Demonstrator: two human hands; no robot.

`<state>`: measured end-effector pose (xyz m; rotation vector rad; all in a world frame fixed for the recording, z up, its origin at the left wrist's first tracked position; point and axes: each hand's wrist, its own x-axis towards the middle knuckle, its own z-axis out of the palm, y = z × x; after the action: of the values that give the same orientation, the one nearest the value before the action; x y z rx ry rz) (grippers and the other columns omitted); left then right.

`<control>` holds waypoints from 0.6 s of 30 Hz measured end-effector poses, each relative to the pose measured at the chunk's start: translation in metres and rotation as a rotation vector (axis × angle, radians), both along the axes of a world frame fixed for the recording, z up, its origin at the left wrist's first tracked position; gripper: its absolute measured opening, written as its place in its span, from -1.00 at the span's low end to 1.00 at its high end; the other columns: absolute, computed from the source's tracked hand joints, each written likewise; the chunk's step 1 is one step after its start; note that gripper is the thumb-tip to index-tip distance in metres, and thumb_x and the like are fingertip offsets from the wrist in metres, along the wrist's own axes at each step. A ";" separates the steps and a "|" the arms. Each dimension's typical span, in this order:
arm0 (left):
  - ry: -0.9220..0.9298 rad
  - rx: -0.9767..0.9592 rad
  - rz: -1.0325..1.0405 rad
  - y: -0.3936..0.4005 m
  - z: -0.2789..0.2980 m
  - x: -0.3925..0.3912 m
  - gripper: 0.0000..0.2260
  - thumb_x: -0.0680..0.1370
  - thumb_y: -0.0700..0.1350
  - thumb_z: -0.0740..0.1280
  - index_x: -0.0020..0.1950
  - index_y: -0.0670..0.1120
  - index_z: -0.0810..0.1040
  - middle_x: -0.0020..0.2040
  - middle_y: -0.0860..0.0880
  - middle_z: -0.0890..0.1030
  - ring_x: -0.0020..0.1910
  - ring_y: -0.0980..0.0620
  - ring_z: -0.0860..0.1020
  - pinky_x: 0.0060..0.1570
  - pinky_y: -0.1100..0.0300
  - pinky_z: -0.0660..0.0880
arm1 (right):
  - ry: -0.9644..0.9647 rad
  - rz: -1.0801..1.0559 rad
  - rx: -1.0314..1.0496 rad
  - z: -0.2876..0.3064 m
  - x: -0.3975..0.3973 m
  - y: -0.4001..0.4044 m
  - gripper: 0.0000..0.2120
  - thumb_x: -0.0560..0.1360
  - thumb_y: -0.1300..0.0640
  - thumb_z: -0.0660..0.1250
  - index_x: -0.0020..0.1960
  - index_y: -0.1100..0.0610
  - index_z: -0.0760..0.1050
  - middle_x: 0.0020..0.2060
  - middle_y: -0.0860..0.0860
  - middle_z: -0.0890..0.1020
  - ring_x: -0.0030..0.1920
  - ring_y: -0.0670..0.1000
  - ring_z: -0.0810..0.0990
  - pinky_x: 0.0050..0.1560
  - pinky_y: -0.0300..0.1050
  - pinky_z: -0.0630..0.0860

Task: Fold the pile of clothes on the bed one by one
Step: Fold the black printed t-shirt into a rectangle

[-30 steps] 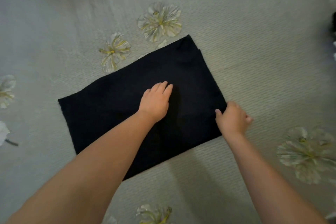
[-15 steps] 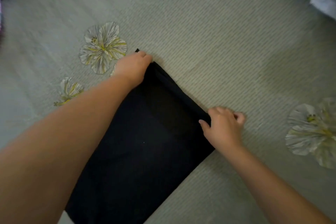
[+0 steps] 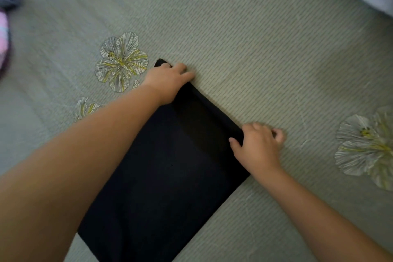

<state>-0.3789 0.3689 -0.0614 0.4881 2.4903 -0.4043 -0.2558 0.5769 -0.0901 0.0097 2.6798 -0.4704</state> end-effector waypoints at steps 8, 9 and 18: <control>0.111 0.077 0.115 0.001 0.002 0.015 -0.79 0.49 -0.37 0.18 0.10 -0.23 0.44 0.10 -0.19 0.41 0.06 -0.19 0.40 -0.23 0.09 0.30 | 0.289 -0.035 -0.047 0.029 0.010 -0.016 -0.75 0.16 0.26 0.58 -0.43 0.20 0.49 -0.51 0.04 0.51 -0.47 0.06 0.50 -0.21 0.00 0.42; 0.149 0.116 0.145 -0.005 0.005 0.023 -0.79 0.49 -0.38 0.18 0.09 -0.24 0.45 0.09 -0.21 0.41 0.05 -0.19 0.40 -0.23 0.08 0.31 | 0.334 -0.013 -0.052 0.037 0.013 -0.018 -0.72 0.11 0.26 0.60 -0.46 0.19 0.47 -0.54 0.02 0.49 -0.52 0.04 0.48 -0.28 -0.05 0.41; 0.488 0.480 0.118 -0.100 0.047 0.162 -0.76 0.34 -0.37 0.09 -0.24 -0.39 0.55 -0.22 -0.34 0.57 -0.32 -0.27 0.56 -0.40 0.00 0.51 | 0.307 0.241 -0.238 0.083 0.117 -0.088 -0.64 -0.04 0.32 0.62 -0.46 0.15 0.45 -0.54 0.01 0.46 -0.64 -0.04 0.38 -0.53 -0.35 0.18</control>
<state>-0.2169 0.2691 -0.0143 0.4612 3.0854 0.1543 -0.1389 0.4891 -0.0068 -0.4854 2.8475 -0.7599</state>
